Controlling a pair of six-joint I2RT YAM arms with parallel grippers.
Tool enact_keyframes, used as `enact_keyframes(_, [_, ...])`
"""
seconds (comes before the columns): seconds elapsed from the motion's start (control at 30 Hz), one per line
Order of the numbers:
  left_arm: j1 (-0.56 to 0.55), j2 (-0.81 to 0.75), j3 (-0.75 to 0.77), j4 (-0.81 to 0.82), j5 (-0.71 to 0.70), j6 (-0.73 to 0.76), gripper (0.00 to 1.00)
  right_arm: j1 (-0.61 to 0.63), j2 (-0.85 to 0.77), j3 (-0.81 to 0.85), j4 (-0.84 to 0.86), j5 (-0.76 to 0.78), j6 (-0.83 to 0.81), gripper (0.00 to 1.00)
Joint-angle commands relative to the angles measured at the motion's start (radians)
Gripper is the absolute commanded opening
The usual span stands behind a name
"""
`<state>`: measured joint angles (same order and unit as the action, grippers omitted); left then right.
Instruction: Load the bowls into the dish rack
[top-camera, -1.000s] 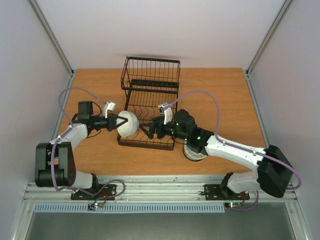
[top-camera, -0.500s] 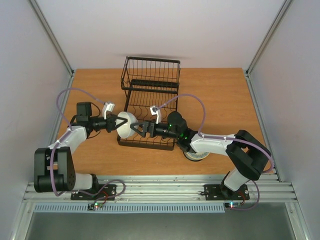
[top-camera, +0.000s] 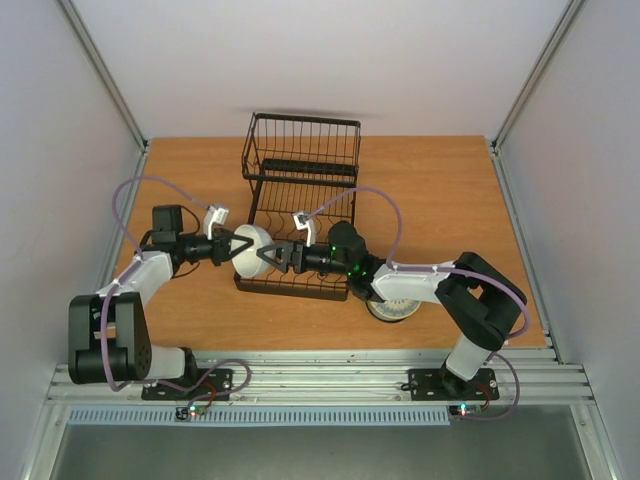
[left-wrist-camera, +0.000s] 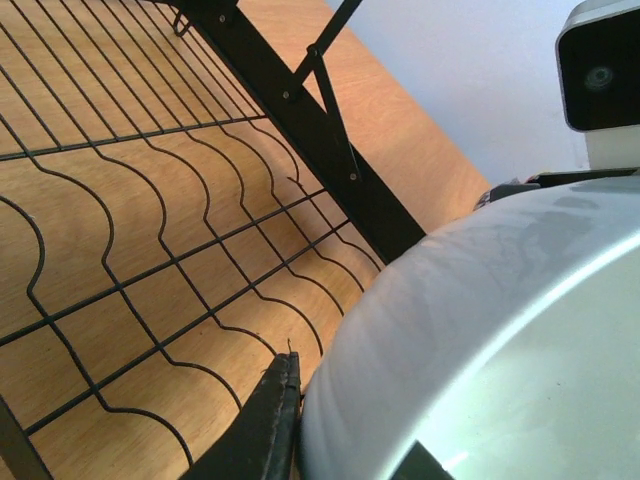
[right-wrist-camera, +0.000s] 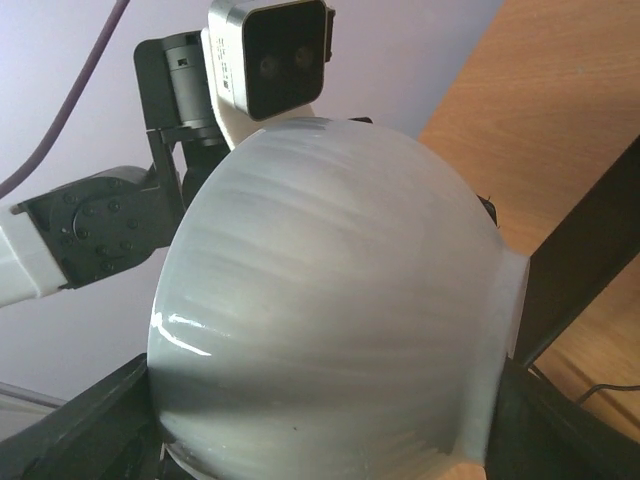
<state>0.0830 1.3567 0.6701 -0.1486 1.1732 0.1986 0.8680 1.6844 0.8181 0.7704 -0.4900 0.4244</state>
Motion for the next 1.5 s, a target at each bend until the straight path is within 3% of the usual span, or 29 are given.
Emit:
enact_keyframes(0.0, [0.000, 0.014, 0.038, -0.005, 0.100, 0.013, 0.00, -0.004, 0.014, 0.035, 0.066, -0.048, 0.012, 0.53])
enact_keyframes(0.27, [0.000, 0.022, 0.044, -0.017, 0.100, 0.021, 0.00, -0.004, 0.018, 0.035, 0.086, -0.058, 0.017, 0.02])
enact_keyframes(0.4, [0.000, 0.032, 0.055, -0.034, 0.090, 0.025, 0.02, -0.005, 0.013, 0.035, 0.082, -0.062, 0.009, 0.01])
enact_keyframes(0.73, [0.000, -0.017, 0.023, 0.019, 0.010, 0.011, 0.33, -0.004, -0.018, 0.027, 0.015, -0.038, -0.038, 0.01])
enact_keyframes(0.93, [0.000, -0.089, -0.029, 0.097, -0.080, -0.020, 0.41, -0.014, -0.057, 0.033, -0.085, -0.011, -0.112, 0.01])
enact_keyframes(1.13, [0.000, -0.158, -0.083, 0.210, -0.220, -0.064, 0.42, -0.017, -0.165, 0.159, -0.593, 0.207, -0.385, 0.01])
enact_keyframes(1.27, [0.000, -0.171, -0.097, 0.249, -0.296, -0.090, 0.42, -0.010, -0.144, 0.300, -0.899, 0.404, -0.575, 0.01])
enact_keyframes(1.47, [-0.001, -0.140, -0.098, 0.273, -0.359, -0.112, 0.42, 0.018, -0.002, 0.434, -1.053, 0.732, -0.788, 0.01])
